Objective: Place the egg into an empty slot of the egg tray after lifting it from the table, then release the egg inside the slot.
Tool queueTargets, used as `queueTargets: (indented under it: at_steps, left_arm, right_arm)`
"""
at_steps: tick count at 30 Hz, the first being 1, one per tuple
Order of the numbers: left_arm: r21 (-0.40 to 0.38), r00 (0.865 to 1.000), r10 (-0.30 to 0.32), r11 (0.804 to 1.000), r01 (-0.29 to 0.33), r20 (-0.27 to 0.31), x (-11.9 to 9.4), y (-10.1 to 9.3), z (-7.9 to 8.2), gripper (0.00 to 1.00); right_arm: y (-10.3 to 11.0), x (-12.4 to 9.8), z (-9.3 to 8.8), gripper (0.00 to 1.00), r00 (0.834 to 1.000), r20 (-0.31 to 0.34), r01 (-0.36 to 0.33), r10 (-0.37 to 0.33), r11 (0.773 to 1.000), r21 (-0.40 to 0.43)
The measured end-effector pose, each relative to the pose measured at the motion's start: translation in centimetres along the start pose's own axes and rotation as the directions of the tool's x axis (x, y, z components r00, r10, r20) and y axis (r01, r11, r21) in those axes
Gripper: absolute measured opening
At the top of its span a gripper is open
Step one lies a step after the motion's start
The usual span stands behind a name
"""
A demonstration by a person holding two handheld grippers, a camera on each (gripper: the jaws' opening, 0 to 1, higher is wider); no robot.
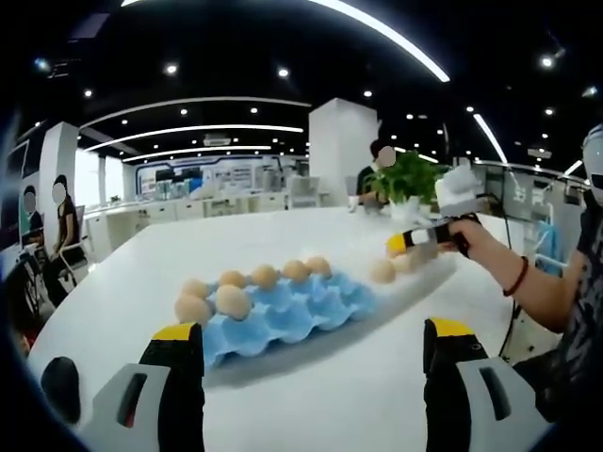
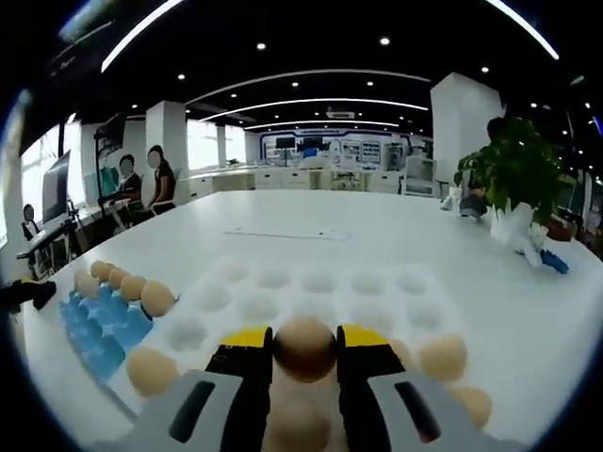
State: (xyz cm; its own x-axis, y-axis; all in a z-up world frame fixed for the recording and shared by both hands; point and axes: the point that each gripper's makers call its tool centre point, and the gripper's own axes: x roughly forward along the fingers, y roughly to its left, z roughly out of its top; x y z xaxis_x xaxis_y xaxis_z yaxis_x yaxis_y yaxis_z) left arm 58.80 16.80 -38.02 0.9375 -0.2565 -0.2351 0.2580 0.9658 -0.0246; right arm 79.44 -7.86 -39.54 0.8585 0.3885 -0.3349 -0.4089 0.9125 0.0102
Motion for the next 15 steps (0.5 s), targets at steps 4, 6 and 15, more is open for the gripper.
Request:
queueTargets:
  at_steps: [4,6,15]
  left_arm:
    - [0.003,1.000,-0.002,1.000,0.002,0.002,0.0,-0.1,0.1,0.99]
    - [0.005,1.000,-0.003,1.000,0.003,-0.001,0.1,-0.2,0.1,0.99]
    - [0.005,1.000,-0.002,1.000,0.002,0.004,-0.1,-0.3,0.3,0.99]
  right_arm:
    - [0.0,-0.1,0.5,0.27,1.000,0.021,0.003,-0.003,1.000,0.010]
    - [0.0,-0.1,0.5,0.27,1.000,0.021,0.003,-0.003,1.000,0.010]
    - [1.0,-0.3,0.5,0.27,1.000,0.013,-0.026,0.026,1.000,-0.010]
